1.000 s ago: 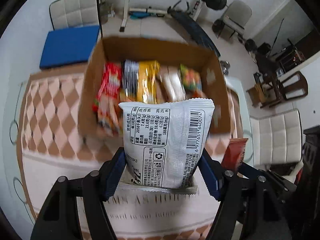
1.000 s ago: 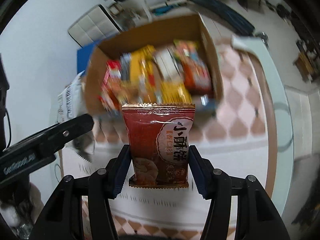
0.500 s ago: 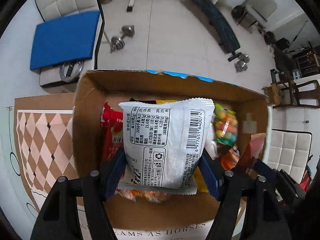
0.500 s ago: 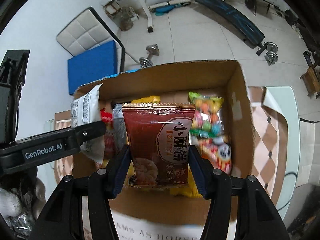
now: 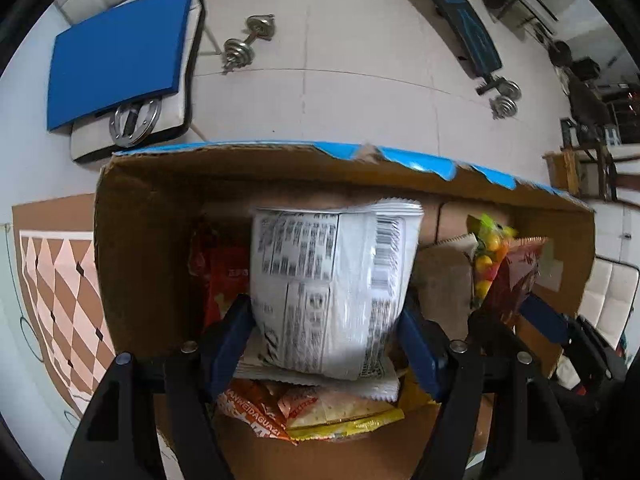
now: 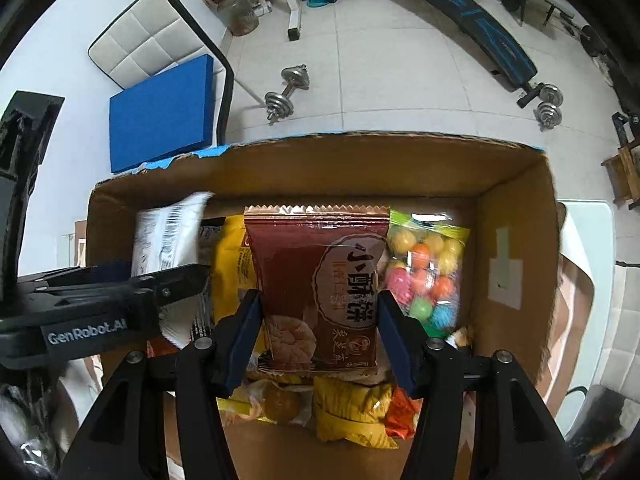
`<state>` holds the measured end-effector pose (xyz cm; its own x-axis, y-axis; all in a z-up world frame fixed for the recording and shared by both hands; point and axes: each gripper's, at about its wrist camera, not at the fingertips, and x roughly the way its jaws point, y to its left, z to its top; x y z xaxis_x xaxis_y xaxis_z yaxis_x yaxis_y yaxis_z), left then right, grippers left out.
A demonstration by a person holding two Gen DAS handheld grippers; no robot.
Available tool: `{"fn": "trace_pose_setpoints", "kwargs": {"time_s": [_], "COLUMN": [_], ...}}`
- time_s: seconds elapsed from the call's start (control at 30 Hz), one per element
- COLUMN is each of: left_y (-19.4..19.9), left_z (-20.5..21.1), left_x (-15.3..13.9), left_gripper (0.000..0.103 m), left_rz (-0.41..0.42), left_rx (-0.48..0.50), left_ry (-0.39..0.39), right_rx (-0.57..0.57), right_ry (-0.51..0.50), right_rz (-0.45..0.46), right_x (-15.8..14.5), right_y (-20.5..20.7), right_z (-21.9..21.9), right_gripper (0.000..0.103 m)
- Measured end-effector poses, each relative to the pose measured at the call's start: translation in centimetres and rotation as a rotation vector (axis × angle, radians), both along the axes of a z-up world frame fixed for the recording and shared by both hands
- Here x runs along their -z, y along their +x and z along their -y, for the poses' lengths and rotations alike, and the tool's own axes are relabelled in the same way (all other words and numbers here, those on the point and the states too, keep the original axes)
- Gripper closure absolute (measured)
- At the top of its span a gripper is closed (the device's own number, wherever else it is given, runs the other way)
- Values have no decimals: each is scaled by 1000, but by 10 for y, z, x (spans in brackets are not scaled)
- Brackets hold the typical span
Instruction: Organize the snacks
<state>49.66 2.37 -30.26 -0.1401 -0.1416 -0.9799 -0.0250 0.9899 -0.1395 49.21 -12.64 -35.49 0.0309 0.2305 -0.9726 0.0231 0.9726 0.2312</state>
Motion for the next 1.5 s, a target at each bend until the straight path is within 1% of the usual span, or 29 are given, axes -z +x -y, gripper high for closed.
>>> {"fn": "trace_pose_setpoints", "kwargs": {"time_s": [0.07, 0.1, 0.13, 0.17, 0.2, 0.43, 0.5, 0.6, 0.7, 0.83, 1.07, 1.27, 1.4, 1.5], "left_y": [2, 3, 3, 3, 1, -9, -15, -25, -38, -59, -100, -141, -171, -194], "left_z": [-4, -3, -2, -1, 0, 3, 5, 7, 10, 10, 12, 13, 12, 11], "left_x": [5, 6, 6, 5, 3, -6, -10, -17, -25, -37, -62, -84, -100, -117], "left_gripper": [32, 30, 22, 16, 15, 14, 14, 14, 14, 14, 14, 14, 14, 14], "left_rz": [-23, -28, -29, -26, -17, 30, 49, 77, 112, 170, 272, 344, 378, 420], "left_rx": [-36, -37, -31, -22, -14, 5, 13, 27, 43, 45, 38, 35, 25, 19], "left_ry": [-24, -31, -28, -20, -15, 3, 15, 19, 39, 62, 89, 113, 105, 109], "right_rx": [4, 8, 12, 15, 15, 19, 12, 9, 2, -5, -14, -6, -1, 2], "right_ry": [7, 5, -4, -16, -32, -99, -99, -88, -109, -138, -196, -190, -183, -179], "right_rz": [-31, -42, -38, -32, -21, -10, -9, -3, 17, 44, 121, 171, 206, 233], "right_x": [7, 9, 9, 9, 7, -4, -6, -11, -17, -25, -49, -72, -90, -105], "right_y": [4, 4, 5, 5, 5, -7, -14, -25, -40, -59, -103, -142, -168, -189], "right_z": [1, 3, 4, 5, 7, 17, 20, 24, 27, 31, 37, 43, 45, 48], "right_gripper": [37, 23, 13, 13, 13, 10, 8, 7, 7, 7, 7, 7, 7, 7]}}
